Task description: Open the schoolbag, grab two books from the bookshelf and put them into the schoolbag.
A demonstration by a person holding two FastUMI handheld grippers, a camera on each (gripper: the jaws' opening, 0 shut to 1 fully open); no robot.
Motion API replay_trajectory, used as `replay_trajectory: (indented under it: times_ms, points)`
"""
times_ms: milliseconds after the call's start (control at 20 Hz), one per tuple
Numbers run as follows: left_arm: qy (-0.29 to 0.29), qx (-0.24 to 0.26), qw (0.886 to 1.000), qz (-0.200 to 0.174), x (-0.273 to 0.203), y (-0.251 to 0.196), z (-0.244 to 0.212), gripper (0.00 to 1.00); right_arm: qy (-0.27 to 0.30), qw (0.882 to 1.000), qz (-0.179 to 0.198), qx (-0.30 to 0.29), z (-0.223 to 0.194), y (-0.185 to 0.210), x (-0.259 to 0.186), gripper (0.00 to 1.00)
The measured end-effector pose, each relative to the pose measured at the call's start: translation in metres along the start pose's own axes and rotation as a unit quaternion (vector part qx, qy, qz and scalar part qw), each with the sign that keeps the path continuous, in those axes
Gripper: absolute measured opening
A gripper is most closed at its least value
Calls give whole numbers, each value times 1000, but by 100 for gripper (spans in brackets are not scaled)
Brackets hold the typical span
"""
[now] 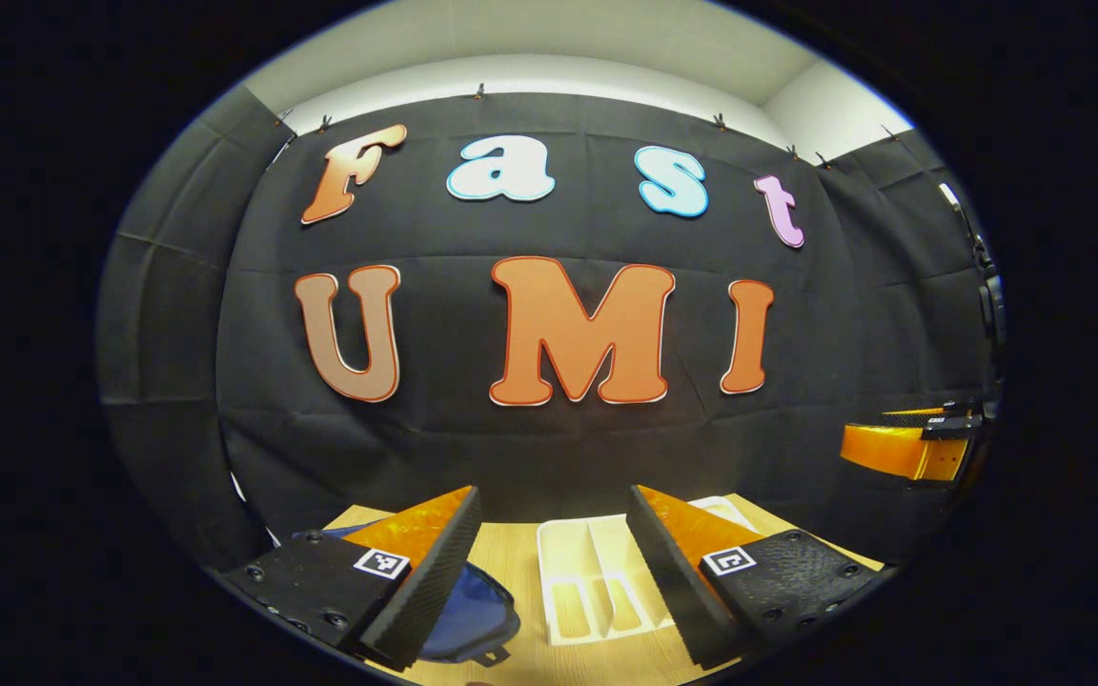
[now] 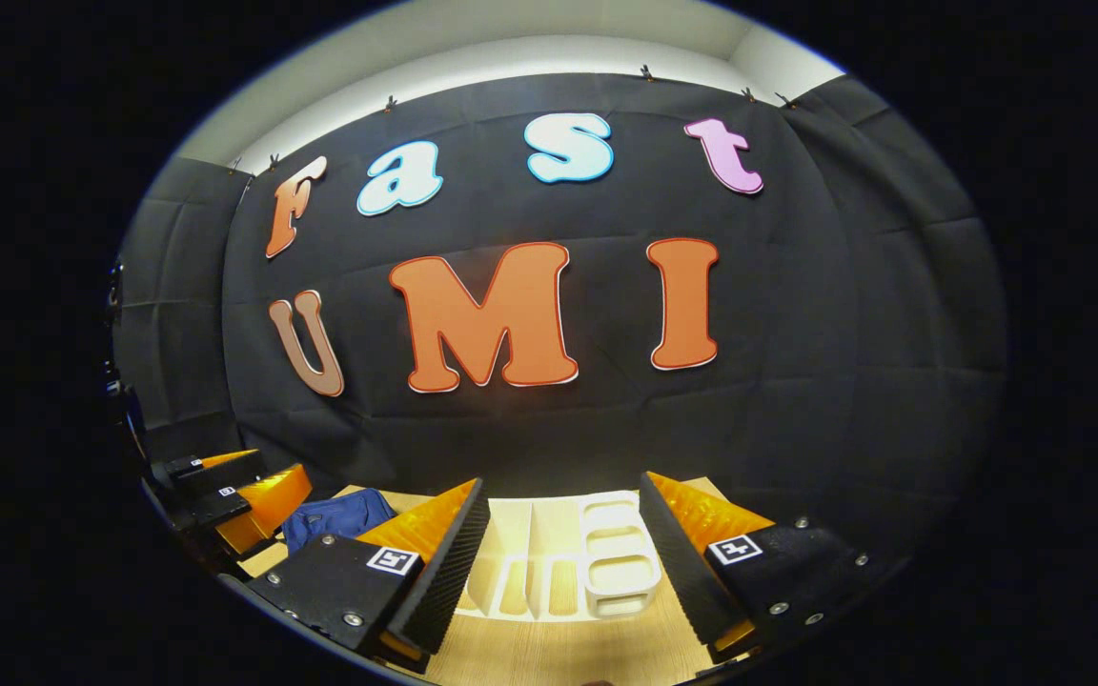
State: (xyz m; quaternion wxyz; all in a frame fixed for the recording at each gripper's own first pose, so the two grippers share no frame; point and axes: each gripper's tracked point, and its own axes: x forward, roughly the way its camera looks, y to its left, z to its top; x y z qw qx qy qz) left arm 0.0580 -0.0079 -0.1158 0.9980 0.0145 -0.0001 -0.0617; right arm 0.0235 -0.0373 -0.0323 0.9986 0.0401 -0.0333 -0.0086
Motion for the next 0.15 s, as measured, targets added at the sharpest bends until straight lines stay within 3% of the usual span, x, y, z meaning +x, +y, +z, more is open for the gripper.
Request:
replay_trajectory:
  times_ms: [150]
  points:
    - [1, -2, 1000, 1, -4, 3, 3, 100, 2, 1000, 2, 3, -4, -2, -2, 94]
